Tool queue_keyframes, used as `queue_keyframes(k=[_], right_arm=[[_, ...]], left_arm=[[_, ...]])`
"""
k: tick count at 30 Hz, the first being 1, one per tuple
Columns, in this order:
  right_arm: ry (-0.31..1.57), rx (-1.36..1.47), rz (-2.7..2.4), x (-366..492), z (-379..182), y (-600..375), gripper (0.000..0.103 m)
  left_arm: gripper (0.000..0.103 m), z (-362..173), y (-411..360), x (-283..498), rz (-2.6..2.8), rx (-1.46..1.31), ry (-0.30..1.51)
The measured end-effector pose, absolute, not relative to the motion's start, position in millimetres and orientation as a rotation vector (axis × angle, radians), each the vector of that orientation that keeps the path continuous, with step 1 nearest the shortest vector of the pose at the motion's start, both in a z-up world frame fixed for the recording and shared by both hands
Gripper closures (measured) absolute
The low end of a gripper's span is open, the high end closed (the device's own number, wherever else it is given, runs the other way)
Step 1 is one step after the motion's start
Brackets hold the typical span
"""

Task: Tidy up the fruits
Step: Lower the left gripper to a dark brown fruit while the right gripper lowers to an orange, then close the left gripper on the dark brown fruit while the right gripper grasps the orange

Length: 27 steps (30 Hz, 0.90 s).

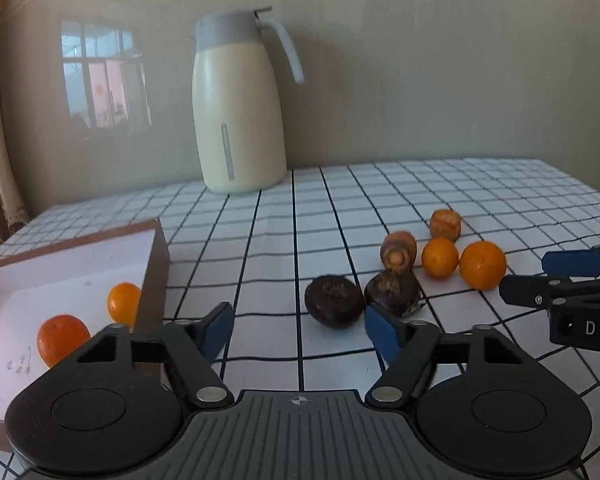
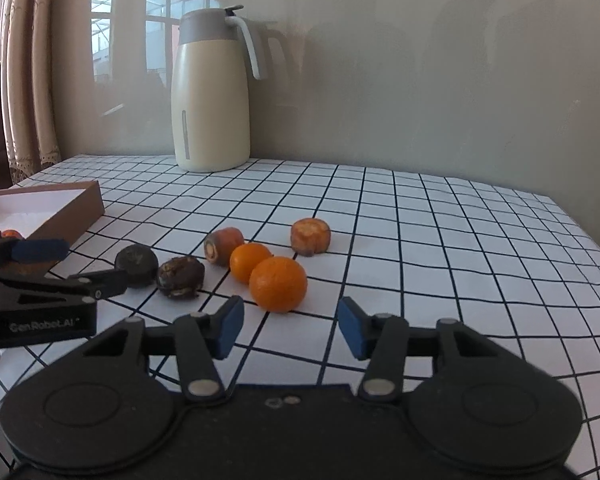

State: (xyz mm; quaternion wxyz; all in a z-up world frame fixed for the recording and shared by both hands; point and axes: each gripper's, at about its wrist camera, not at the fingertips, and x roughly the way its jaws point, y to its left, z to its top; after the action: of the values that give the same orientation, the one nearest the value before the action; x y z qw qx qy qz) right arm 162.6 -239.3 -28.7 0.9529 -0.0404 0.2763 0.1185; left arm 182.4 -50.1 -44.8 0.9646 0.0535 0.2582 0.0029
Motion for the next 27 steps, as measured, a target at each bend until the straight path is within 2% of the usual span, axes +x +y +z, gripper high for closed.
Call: queue_keyframes(k=[22, 23, 24, 27], right_arm=[[0.626, -0.079, 0.246, 193.8, -34.1, -219.5, 0.063], [0.629, -0.077, 0.244, 195.4, -34.2, -219.5, 0.063], [0.632, -0.075, 0.243, 197.0, -34.5, -219.6, 0.065], [0.647, -0.073, 0.234, 201.7, -36.8, -219.9, 0.07]], left_arm=[[0.033, -51.2, -56.7, 217.8, -0.022, 0.094, 0.616], [0.034, -51.4, -56.3, 219.7, -0.027, 0.086, 0.623], [0.039, -51.5, -56.0, 220.9, -0.033, 0.078, 0.627], [0.047, -52.6, -57.6, 225.8, -0.04, 0.07, 0.632]])
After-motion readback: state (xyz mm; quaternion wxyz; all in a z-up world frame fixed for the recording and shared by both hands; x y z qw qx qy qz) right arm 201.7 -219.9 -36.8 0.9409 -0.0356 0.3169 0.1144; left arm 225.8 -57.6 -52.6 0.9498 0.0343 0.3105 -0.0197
